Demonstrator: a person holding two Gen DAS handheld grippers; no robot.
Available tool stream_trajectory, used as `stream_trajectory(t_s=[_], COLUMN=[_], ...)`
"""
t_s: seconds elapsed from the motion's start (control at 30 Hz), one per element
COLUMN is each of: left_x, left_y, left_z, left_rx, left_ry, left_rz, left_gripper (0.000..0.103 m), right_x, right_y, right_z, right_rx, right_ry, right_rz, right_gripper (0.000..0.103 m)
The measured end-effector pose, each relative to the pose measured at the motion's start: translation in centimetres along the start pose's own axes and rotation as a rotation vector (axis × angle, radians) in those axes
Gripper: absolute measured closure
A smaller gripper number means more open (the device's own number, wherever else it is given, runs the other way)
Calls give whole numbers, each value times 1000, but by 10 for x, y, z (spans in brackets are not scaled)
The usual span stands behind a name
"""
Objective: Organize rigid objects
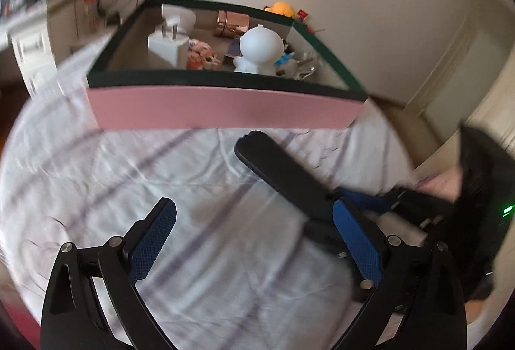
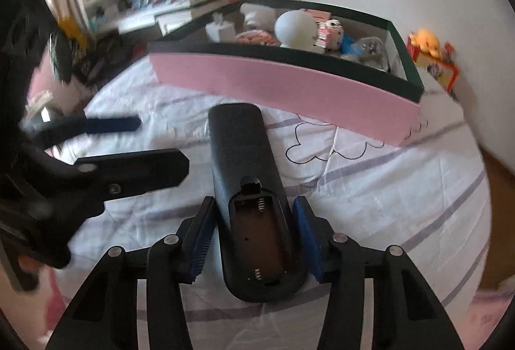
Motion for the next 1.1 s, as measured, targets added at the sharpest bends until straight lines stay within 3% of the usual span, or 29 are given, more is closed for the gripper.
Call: stream_trajectory(t_s=[0.07, 0.17, 0.43, 0.57, 0.63, 0.8, 0.87, 0.9, 0.93, 0.97, 1.03, 1.1], left_x=[-3, -4, 16, 35, 50, 87, 96, 97, 99, 101, 104, 106], left_y=[-1, 0, 20, 38, 49, 47, 37, 30, 25, 20, 14, 8], left_z=[0, -7, -46, -63, -77, -112, -124, -126, -125, -125, -122, -119], left_rx=[7, 108, 389, 450, 471, 497, 500, 491, 477, 462, 451, 444], left_ry=[23, 1, -40, -49, -30, 30, 44, 43, 36, 26, 0, -25], left_rz=[-12, 6, 65, 104, 144, 142, 100, 74, 58, 45, 27, 6], left_gripper=[4, 4, 4, 4, 4, 4, 20, 36, 46, 49, 69, 78], right_x=[0, 0, 0, -9, -9, -11, -11, -10, -10, -9, -7, -4], right_y=[3, 7, 20, 14, 14, 14, 13, 12, 12, 11, 10, 9], right_z=[3, 8, 25, 38, 40, 42, 41, 41, 41, 41, 41, 41], right_rx=[57, 90, -86, -168, -162, -173, -179, -184, -185, -189, -196, -206], right_ry=[-59, -119, -143, -136, -141, -128, -127, -126, -127, -127, -128, -126], right_rz=[13, 29, 64, 1, 8, 4, 2, 2, 3, 1, 2, -1], right_gripper=[55, 56, 57, 57, 57, 57, 57, 57, 57, 57, 57, 56])
Point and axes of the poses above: each gripper's, at about its wrist camera, not at the fingertips, and y roughly against the way its jaws point, z to its right, x to its top, the point moved 9 cm from there along -y, roughly the way its jaws point, and after that the axes turned 7 degrees about -z, right-handed, at the moved point
